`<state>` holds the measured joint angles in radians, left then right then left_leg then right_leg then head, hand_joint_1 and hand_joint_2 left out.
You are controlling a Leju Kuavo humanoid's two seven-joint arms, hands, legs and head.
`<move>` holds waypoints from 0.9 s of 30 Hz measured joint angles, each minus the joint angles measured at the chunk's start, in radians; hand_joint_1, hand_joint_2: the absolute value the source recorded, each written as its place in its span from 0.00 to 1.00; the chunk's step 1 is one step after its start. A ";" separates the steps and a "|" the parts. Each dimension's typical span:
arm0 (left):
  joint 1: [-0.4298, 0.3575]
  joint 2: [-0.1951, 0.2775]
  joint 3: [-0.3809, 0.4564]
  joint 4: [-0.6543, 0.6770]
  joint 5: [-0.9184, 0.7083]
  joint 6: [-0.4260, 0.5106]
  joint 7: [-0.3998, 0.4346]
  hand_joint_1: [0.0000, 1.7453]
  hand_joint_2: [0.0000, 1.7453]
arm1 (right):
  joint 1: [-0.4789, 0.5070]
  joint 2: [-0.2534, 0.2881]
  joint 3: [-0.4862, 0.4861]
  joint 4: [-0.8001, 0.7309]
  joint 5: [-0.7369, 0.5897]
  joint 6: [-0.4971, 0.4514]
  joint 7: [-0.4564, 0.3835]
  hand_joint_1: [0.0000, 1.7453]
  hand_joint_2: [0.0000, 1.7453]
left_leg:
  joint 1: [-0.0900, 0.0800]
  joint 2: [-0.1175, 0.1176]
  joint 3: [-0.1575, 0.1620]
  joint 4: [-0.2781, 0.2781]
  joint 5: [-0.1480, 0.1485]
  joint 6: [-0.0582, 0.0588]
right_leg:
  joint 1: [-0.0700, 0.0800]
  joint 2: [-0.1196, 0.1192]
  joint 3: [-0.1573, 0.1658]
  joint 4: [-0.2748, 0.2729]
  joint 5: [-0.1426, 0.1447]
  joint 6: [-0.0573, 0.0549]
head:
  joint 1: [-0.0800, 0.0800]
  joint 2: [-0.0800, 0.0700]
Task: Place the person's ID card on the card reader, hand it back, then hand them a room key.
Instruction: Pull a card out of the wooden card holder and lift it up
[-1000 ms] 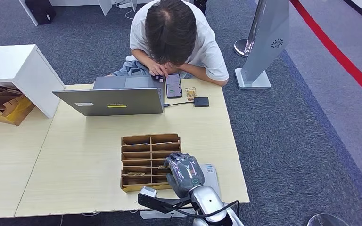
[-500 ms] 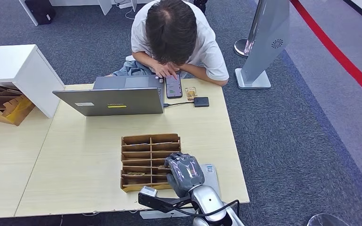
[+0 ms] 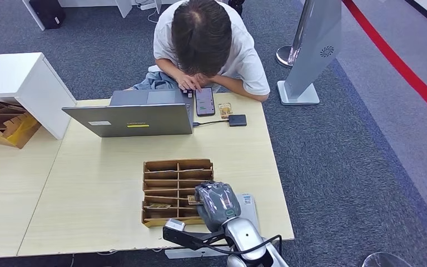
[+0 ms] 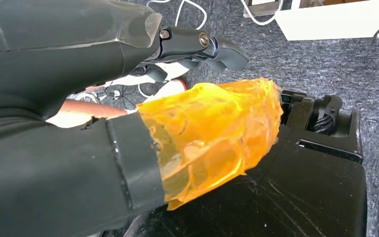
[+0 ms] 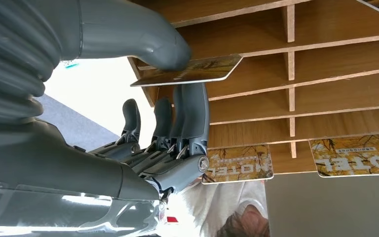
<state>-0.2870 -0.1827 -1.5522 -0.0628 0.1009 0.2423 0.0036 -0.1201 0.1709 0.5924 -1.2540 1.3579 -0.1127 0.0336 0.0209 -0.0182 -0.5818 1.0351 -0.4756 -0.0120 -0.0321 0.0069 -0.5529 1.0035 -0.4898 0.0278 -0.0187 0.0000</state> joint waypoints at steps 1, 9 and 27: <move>0.000 0.000 0.000 -0.001 0.000 0.000 0.000 0.00 0.00 | -0.001 0.001 0.000 0.001 -0.001 0.000 0.001 0.69 1.00 | 0.000 0.000 0.000 0.000 0.000 0.000 | 0.000 0.000 0.000 0.000 0.000 0.000 | 0.000 0.000; 0.000 0.000 0.000 -0.007 -0.003 -0.002 0.000 0.00 0.00 | -0.008 0.002 0.000 0.007 -0.004 -0.003 0.002 0.82 1.00 | 0.000 0.000 0.000 0.000 0.000 0.000 | 0.000 0.000 0.000 0.000 0.000 0.000 | 0.000 0.000; -0.001 0.000 0.000 -0.007 -0.011 -0.009 0.000 0.00 0.00 | -0.006 0.004 0.000 0.018 -0.018 -0.089 -0.035 1.00 1.00 | 0.000 0.000 0.000 0.000 0.000 0.000 | 0.000 0.000 0.000 0.000 0.000 0.000 | 0.000 0.000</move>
<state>-0.2882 -0.1827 -1.5522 -0.0702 0.0896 0.2331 0.0034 -0.1265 0.1747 0.5928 -1.2362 1.3401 -0.2020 -0.0018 0.0209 -0.0181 -0.5818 1.0351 -0.4756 -0.0120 -0.0322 0.0069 -0.5530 1.0035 -0.4898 0.0278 -0.0187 0.0000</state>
